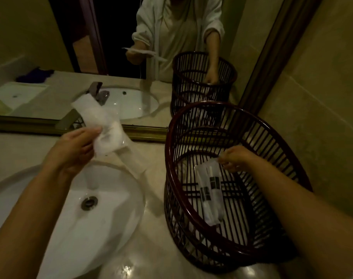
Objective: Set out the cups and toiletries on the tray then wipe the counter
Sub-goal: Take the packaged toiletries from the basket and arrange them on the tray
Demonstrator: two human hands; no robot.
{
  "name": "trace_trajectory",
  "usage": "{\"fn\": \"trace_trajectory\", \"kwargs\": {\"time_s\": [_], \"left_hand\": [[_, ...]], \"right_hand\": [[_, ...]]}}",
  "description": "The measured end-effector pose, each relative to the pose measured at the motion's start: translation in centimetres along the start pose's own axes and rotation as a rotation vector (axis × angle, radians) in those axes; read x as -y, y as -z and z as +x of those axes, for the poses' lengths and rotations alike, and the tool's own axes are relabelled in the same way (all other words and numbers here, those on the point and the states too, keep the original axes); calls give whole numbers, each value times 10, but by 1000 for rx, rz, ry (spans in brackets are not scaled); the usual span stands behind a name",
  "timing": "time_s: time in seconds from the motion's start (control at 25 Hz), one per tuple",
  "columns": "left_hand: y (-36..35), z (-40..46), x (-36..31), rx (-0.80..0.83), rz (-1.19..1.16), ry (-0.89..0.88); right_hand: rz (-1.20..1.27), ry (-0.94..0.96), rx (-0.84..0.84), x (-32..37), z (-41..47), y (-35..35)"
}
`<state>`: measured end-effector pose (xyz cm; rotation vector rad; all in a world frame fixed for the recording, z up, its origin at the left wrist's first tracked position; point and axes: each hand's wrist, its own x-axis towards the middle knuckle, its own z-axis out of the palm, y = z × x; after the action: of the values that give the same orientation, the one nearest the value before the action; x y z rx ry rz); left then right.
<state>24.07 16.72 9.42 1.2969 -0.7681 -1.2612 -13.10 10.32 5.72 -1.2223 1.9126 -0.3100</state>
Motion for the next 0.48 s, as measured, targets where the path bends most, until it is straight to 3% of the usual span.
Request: {"fn": "trace_trajectory", "kwargs": {"time_s": [0.08,0.24,0.32,0.48], "left_hand": [[8,8,19,-34,7,52],[-3,14,55,-29,-27,128],[-6,15,65,-41,-34,139],[-6,14,75,-13,-42,134]], "right_hand": [[-214,-142,2,-21,19,-9],[-181,-283,96,-42,40,-36],[-138,-281,99,-48,46,-53],[-110,-164,-79,-52,60,-59]]}}
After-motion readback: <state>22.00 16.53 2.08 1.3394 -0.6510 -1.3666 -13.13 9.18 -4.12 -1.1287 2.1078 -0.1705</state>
